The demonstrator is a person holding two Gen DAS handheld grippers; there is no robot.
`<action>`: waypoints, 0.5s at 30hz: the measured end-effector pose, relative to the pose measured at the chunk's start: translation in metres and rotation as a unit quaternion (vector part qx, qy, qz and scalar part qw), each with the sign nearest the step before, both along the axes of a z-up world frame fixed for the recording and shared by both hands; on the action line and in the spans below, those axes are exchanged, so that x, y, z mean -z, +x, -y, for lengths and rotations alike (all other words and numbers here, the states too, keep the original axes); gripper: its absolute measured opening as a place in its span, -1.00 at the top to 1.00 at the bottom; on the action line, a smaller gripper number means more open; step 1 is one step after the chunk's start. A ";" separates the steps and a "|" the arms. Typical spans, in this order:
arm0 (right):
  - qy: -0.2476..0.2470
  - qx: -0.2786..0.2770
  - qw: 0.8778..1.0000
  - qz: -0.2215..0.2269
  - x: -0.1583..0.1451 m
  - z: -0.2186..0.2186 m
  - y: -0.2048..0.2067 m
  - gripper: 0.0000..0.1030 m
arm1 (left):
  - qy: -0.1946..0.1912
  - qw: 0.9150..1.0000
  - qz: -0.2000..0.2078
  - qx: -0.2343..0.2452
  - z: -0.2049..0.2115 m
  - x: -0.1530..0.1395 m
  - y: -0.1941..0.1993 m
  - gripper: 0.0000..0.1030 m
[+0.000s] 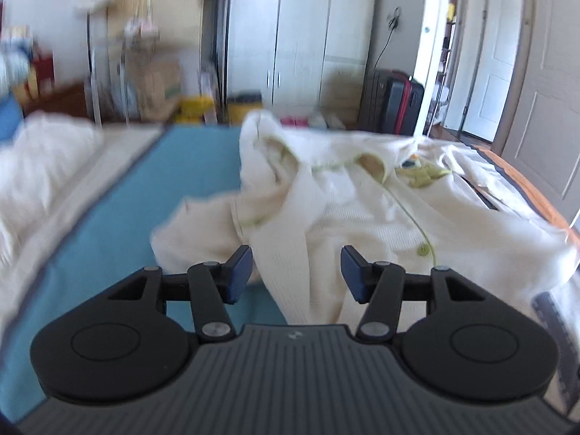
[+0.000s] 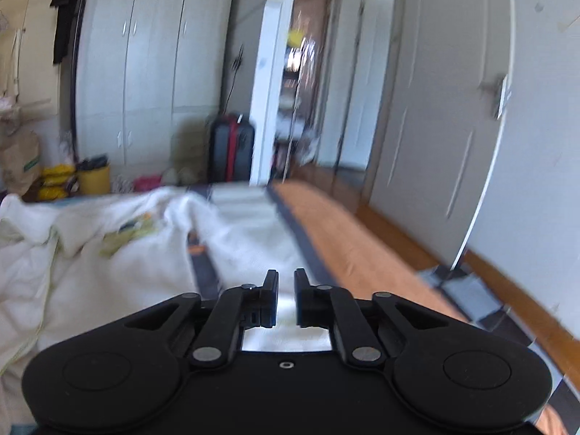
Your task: Fold clothes
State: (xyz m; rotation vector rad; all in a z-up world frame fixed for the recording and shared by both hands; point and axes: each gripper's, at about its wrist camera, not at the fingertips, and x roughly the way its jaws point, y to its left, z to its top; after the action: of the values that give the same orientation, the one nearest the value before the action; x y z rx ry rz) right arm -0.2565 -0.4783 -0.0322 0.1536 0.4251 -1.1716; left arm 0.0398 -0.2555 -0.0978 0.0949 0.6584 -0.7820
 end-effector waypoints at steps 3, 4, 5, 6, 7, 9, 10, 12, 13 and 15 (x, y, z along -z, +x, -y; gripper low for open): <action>0.066 -0.036 0.996 0.048 0.000 0.012 -0.008 0.32 | 0.041 0.999 -0.027 0.022 0.011 0.016 0.000 -0.03; 0.096 -0.054 0.992 0.061 0.003 0.018 -0.010 0.30 | 0.060 0.998 -0.025 0.027 0.014 0.020 -0.003 -0.03; 0.124 -0.072 0.987 0.071 0.006 0.025 -0.011 0.30 | 0.073 0.997 -0.018 0.030 0.017 0.021 -0.004 -0.03; 0.152 -0.088 0.981 0.080 0.009 0.033 -0.012 0.23 | 0.083 0.996 -0.010 0.033 0.019 0.021 -0.004 -0.03; 0.180 -0.106 0.974 0.085 0.011 0.042 -0.013 0.11 | 0.084 0.996 -0.003 0.035 0.018 0.020 -0.005 -0.04; 0.219 -0.163 0.958 0.087 0.013 0.061 -0.018 0.06 | 0.071 0.997 -0.004 0.043 0.011 0.016 -0.004 -0.08; 0.232 -0.189 0.951 0.078 0.014 0.069 -0.022 0.04 | 0.063 0.997 -0.005 0.047 0.007 0.014 -0.004 -0.12; 0.244 -0.233 0.940 0.049 0.016 0.079 -0.030 0.04 | 0.061 0.996 -0.015 0.059 0.003 0.014 -0.004 -0.14; 0.237 -0.251 0.938 0.028 0.016 0.079 -0.037 0.04 | 0.069 0.995 -0.021 0.063 0.004 0.016 -0.005 -0.15; 0.226 -0.295 0.928 -0.011 0.018 0.078 -0.045 0.04 | 0.094 0.992 -0.038 0.073 0.013 0.025 -0.010 -0.15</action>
State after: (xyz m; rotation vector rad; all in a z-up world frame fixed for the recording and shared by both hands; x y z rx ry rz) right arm -0.3011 -0.5563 -0.0501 0.3832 0.7027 -0.4678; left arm 0.0303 -0.2681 -0.1226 0.2891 0.8030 -0.8663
